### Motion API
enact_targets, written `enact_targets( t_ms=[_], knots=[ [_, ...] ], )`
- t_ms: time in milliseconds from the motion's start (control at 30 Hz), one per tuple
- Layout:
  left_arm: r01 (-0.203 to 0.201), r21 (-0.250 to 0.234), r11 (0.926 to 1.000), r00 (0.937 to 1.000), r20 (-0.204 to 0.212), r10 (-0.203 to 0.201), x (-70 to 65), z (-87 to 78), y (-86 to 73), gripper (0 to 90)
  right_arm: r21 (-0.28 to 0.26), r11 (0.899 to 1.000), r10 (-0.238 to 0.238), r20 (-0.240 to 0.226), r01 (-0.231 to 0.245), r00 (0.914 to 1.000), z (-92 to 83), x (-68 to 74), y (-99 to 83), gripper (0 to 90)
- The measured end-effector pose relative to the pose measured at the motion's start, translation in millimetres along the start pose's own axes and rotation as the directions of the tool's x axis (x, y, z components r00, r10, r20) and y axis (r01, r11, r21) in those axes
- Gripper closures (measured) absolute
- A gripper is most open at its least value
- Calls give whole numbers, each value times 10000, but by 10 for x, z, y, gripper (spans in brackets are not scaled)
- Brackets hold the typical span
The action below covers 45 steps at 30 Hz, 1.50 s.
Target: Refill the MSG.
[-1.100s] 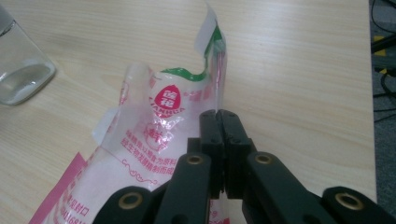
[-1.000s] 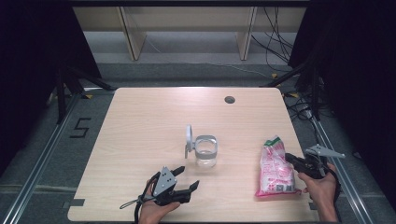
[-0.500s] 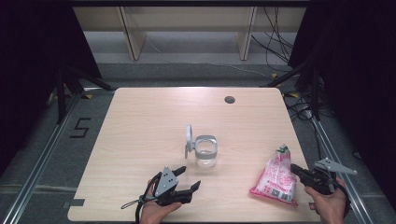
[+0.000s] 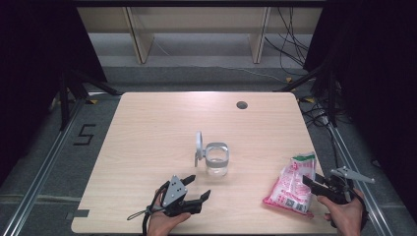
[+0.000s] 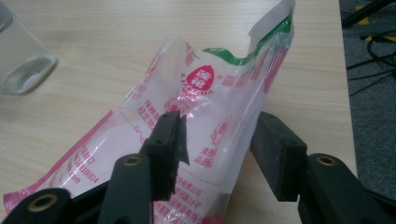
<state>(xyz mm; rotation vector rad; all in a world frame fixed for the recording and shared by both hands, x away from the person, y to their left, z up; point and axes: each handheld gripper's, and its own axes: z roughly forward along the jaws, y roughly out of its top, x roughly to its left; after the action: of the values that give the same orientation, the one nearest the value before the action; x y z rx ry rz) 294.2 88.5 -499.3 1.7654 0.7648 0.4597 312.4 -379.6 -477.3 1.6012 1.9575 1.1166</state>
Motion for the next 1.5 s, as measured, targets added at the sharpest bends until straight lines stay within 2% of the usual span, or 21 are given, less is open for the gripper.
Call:
enact_targets(
  t_ms=[200, 267, 333, 367, 400, 433, 500, 533, 567, 633, 733, 767, 800, 833, 1100, 1133, 1200, 1267, 1300, 1467, 1500],
  knots=[
    [20, 15, 10000, 10000, -8, -20, -5, 2, -2, 279, 19, 9986, 529, -97, -528, 9986, 71, -51, 13, 528],
    [33, 15, 10000, 10000, -3, -33, -6, 0, 0, 279, -111, 9996, 241, -146, -243, 9996, 127, -92, 15, 529],
    [46, -87, 10000, 10000, 63, -45, 1, 6, 1, 279, 128, 9969, 783, -187, -780, 9968, 150, -74, 20, 537],
    [45, -67, 10000, 10000, 37, -44, -1, 4, -1, 279, -3, 9990, 439, -275, -439, 9987, 183, -100, 23, 546],
    [21, 15, 10000, 10000, -28, -21, -5, -3, 0, 279, 208, 9967, 785, -253, -780, 9966, 178, -75, 29, 548],
    [24, 11, 10000, 10000, -14, -24, -5, -3, 1, 279, 35, 9995, 306, -292, -305, 9991, 203, -114, 36, 549],
    [53, -81, 10000, 10000, 33, -53, 2, 2, 3, 279, 212, 9974, 688, -253, -683, 9973, 210, -82, 46, 560],
    [65, -80, 9999, 10000, 29, -65, 2, 2, 0, 279, 164, 9998, 78, -273, -73, 9996, 231, -127, 49, 572],
    [65, -80, 9999, 10000, 29, -65, 2, 2, 0, 279, 164, 9998, 78, -273, -73, 9996, 231, -127, 49, 572],
    [22, -59, 10000, 10000, 33, -22, 1, 2, 0, 279, 415, 9954, 871, -249, -861, 9959, 245, -74, 53, 575],
    [25, -63, 10000, 10000, 28, -25, 3, 4, 2, 280, 367, 9971, 675, -319, -664, 9972, 280, -93, 56, 603],
    [-14, 16, 10000, 10000, -45, 14, -2, -2, 2, 280, 336, 9994, -31, -620, 52, 9981, 285, -158, 48, 615],
    [1, 16, 10000, 10000, -24, -1, -5, -1, 2, 280, 443, 9976, 568, -613, -541, 9965, 278, -117, 47, 623],
    [17, -32, 10000, 10000, 12, -17, -3, 2, 3, 280, 361, 9990, 276, -540, -257, 9982, 279, -140, 51, 640],
    [-20, -73, 10000, 10000, -8, 20, 2, 3, 4, 280, 602, 9952, 820, -747, -776, 9938, 276, -94, 34, 754],
    [-20, 19, 10000, 10000, -58, 20, -7, -3, 3, 280, 534, 9978, 432, -774, -392, 9961, 290, -118, 26, 776],
    [46, -69, 10000, 10000, 40, -45, -9, 6, 1, 280, 501, 9954, 860, -834, -820, 9928, 292, -91, 30, 799],
    [8, -73, 10000, 10000, 3, -8, -4, 5, 3, 280, 690, 9968, 453, -688, -406, 9966, 274, -116, 21, 834],
    [-10, 3, 10000, 10000, -61, 10, -7, -1, 3, 280, 598, 9981, -110, -747, 155, 9971, 277, -159, 26, 848],
    [4, -15, 10000, 10000, -54, -4, -4, -1, 1, 281, 724, 9963, -402, -951, 472, 9947, 276, -160, 33, 891],
    [-11, 5, 10000, 10000, -64, 11, -6, 0, -2, 281, 620, 9980, -58, -1024, 122, 9947, 277, -136, 38, 896]
  ],
)
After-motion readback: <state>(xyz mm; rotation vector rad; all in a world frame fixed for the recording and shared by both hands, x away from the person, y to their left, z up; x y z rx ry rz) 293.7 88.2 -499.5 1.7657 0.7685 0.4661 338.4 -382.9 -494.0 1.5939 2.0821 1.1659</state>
